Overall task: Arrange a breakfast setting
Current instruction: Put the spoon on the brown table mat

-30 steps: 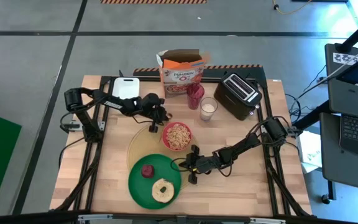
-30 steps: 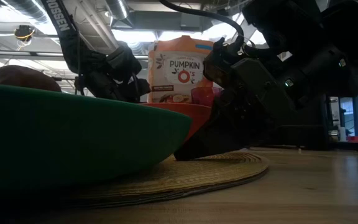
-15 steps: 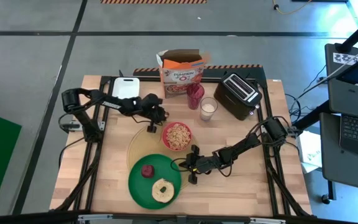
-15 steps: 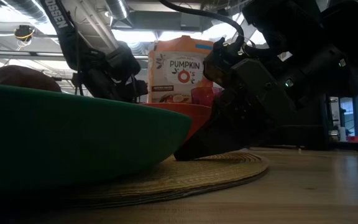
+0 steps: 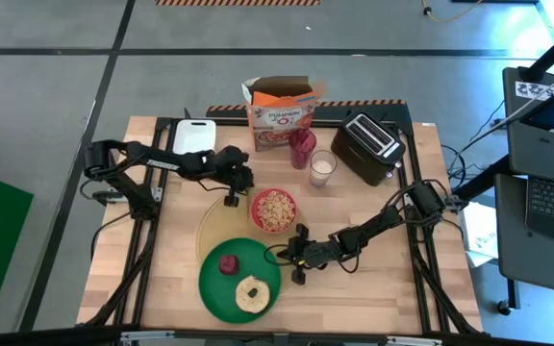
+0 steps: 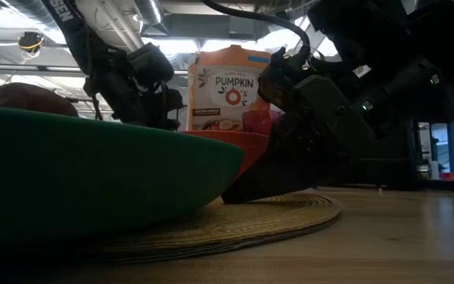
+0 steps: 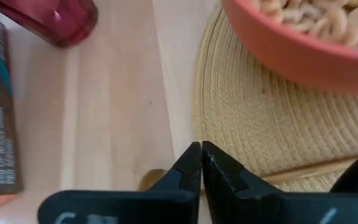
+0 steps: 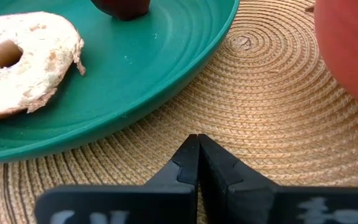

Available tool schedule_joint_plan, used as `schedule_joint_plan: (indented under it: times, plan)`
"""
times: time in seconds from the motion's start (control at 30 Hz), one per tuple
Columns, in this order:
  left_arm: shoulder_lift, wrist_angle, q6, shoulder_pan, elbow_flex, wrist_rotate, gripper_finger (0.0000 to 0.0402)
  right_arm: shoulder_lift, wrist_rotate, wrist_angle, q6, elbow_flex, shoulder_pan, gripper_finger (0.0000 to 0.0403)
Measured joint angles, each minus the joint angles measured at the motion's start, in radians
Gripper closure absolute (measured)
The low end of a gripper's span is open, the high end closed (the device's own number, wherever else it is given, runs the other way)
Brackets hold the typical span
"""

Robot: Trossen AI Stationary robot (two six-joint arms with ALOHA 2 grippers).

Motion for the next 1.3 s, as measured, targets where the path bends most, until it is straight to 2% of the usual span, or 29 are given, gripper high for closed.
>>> schedule_joint_plan:
  times: [0.13,0.27,0.7,0.87,1.3]
  plan:
    - [-0.034,0.005,-0.002,-0.002,0.0,-0.015,0.04,0.0,0.002,0.0,-0.001,0.0,0.0,0.0397]
    - [-0.028,-0.006,-0.004,0.026,0.001,-0.121,0.04,0.0,0.002,0.0,-0.001,0.0,0.0,0.0397]
    - [0.078,0.021,0.005,0.117,0.001,-0.167,0.0401,0.0,0.002,0.001,-0.013,-0.001,0.0,0.0397]
    - [0.101,0.034,0.008,0.12,0.004,-0.127,0.0401,0.0,0.003,0.002,-0.013,-0.001,0.0,0.0397]
    - [0.103,0.014,0.007,0.085,0.005,-0.128,0.0401,0.0,0.003,0.002,-0.017,-0.001,0.0,0.0397]
